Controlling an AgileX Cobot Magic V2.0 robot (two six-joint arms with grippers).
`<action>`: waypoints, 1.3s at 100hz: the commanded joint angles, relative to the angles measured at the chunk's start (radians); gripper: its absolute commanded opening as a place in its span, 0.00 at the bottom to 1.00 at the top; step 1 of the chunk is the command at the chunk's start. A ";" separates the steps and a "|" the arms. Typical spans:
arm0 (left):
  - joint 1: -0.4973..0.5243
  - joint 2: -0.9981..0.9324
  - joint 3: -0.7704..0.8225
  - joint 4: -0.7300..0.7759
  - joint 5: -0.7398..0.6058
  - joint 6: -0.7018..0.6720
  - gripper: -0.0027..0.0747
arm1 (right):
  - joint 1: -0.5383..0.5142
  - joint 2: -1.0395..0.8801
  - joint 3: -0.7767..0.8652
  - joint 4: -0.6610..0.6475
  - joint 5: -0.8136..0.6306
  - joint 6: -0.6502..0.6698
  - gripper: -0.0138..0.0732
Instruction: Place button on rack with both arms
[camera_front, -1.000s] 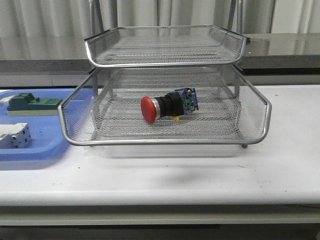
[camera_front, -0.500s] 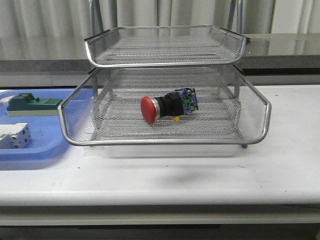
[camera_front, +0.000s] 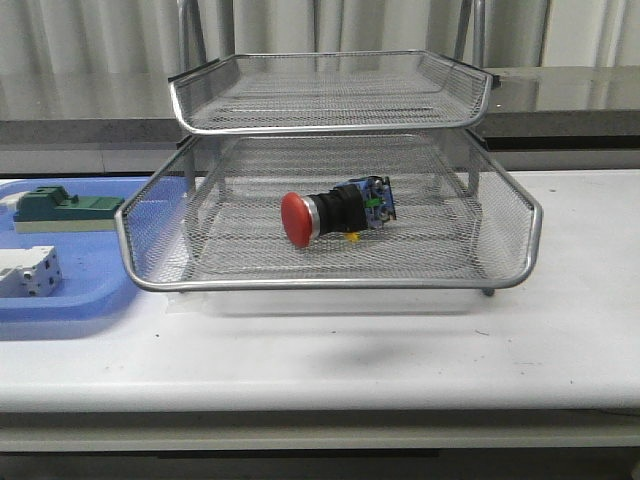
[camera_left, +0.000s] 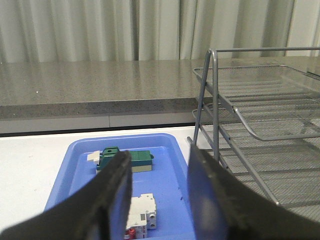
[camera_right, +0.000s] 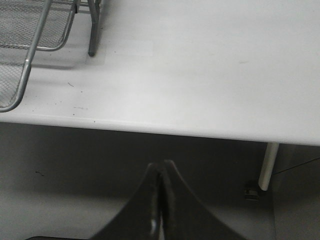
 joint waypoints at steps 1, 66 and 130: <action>0.004 0.009 -0.028 -0.016 -0.062 -0.009 0.19 | 0.001 0.003 -0.033 0.000 -0.053 -0.001 0.08; 0.004 0.009 -0.028 -0.016 -0.062 -0.009 0.01 | 0.001 0.003 -0.033 0.000 -0.053 -0.001 0.08; 0.004 0.009 -0.028 -0.016 -0.062 -0.009 0.01 | 0.001 0.037 -0.028 0.161 -0.133 -0.001 0.08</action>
